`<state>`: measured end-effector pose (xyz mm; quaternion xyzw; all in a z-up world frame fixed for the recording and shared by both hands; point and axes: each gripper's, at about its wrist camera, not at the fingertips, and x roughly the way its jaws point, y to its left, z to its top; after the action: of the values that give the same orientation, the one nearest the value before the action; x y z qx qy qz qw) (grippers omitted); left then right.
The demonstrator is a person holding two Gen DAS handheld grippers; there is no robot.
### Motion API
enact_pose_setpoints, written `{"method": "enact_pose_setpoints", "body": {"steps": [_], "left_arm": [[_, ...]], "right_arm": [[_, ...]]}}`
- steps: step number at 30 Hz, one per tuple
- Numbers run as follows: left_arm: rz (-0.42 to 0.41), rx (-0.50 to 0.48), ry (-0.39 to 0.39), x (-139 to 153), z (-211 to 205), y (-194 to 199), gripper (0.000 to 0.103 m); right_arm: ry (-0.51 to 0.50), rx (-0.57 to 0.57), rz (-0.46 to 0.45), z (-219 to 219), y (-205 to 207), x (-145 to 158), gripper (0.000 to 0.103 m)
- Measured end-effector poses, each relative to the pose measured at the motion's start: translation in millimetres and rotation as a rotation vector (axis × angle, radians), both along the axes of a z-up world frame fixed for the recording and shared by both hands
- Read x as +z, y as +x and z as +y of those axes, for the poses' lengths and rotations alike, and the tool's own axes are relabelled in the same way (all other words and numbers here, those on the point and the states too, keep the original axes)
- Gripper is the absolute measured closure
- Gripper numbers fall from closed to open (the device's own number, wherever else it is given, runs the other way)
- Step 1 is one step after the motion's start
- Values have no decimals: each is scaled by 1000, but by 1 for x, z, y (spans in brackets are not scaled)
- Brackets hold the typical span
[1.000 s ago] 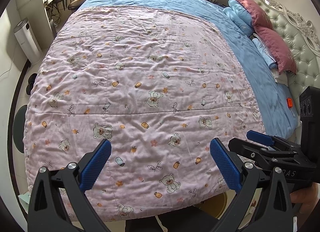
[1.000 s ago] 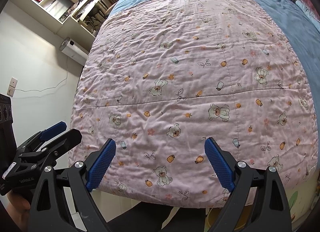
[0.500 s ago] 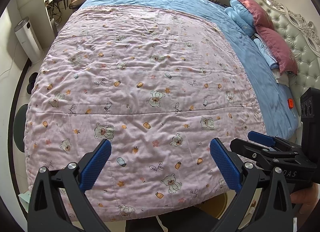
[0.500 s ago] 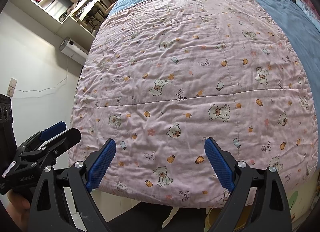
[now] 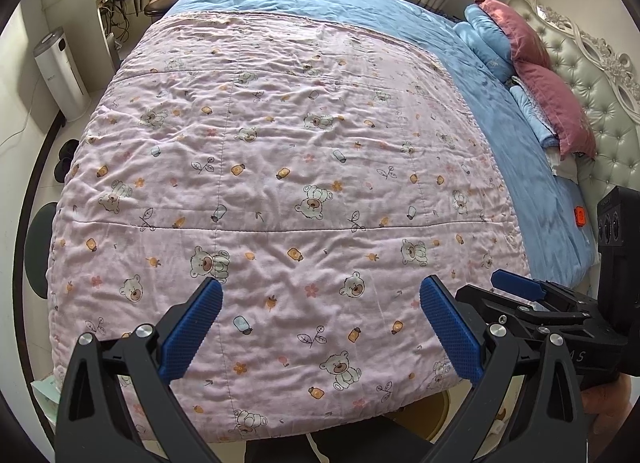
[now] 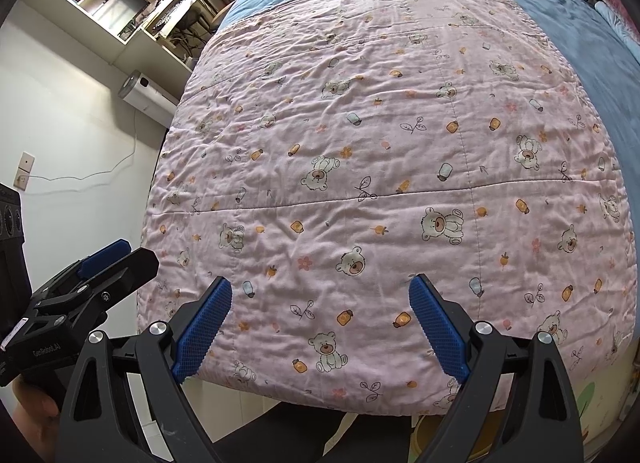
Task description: Collect trash
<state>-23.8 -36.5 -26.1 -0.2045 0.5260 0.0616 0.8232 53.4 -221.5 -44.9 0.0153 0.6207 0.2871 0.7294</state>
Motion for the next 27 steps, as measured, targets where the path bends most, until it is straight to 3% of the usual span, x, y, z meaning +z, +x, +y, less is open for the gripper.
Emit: {"method": "enact_pose_setpoints", "body": {"steps": [5,10,27], "left_arm": [[-15,-12,37,4,-3,-3,4],[-6,11,4,4,2,-1,4],[-4,3,38,8,-1,-4,4]], "right_arm": [[1,0,1,1,0,0,16],[0,-1,0,0,0,0,16],[3,-1,3,-2,-4,0,16]]}}
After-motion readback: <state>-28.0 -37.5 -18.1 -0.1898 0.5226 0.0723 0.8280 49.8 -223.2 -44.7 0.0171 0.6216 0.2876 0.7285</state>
